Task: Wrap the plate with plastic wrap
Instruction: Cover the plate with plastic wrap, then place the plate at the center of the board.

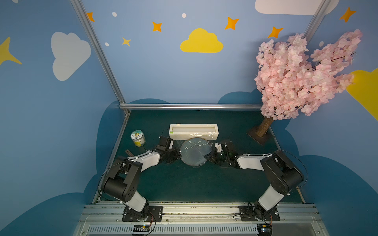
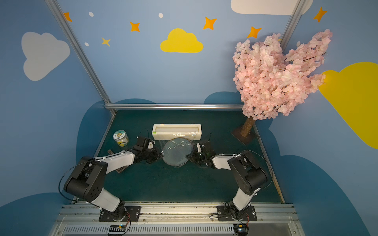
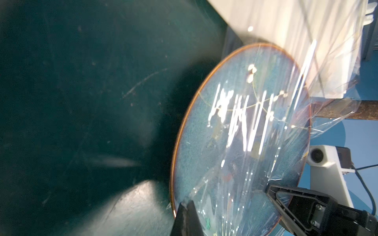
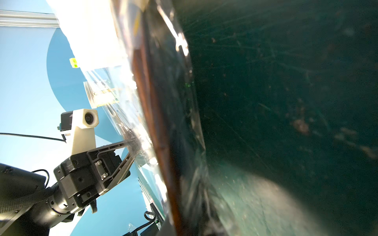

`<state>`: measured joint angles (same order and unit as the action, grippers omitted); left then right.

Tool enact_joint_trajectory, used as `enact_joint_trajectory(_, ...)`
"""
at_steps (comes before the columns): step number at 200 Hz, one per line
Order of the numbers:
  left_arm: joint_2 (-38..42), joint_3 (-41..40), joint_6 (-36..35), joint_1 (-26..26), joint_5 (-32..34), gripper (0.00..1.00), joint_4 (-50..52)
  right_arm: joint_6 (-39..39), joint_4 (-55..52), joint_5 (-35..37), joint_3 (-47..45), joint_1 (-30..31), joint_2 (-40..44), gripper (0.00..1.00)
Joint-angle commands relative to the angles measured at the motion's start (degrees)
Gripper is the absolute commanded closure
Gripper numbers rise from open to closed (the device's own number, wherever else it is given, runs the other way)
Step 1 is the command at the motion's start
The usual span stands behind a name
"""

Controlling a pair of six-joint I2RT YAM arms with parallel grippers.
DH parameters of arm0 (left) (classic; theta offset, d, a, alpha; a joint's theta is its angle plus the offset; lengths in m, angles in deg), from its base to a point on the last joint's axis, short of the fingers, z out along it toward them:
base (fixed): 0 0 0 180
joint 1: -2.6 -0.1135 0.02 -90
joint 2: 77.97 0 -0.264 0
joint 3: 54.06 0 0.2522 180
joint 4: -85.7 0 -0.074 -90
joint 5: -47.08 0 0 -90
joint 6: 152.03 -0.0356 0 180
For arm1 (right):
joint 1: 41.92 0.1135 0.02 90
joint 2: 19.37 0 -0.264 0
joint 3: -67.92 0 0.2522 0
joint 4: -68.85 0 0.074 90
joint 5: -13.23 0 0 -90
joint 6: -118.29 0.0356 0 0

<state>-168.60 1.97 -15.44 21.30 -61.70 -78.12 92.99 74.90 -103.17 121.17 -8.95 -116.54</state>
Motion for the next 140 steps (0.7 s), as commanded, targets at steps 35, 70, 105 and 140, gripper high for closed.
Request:
enact_joint_trajectory(35, 4.8, -0.1, -2.8, -0.4, 7.2, 0.97, 7.6, -0.6, 0.5, -1.2, 1.0, 0.0, -0.4, 0.94)
enact_joint_trajectory(70, 1.9, -0.3, -2.7, -1.0, 6.4, 0.97, 6.7, -0.5, 1.3, -1.6, 1.1, 0.1, -0.7, 0.95)
enact_joint_trajectory(105, -2.9, 0.3, -2.0, -1.0, 4.1, 0.97, 4.2, -0.5, 2.0, -1.5, 0.9, 0.1, -0.5, 0.95)
enact_joint_trajectory(140, -4.7, 0.4, -1.8, -1.0, 3.4, 0.97, 3.2, -0.5, 2.9, -1.6, 0.8, 0.2, -1.1, 0.95)
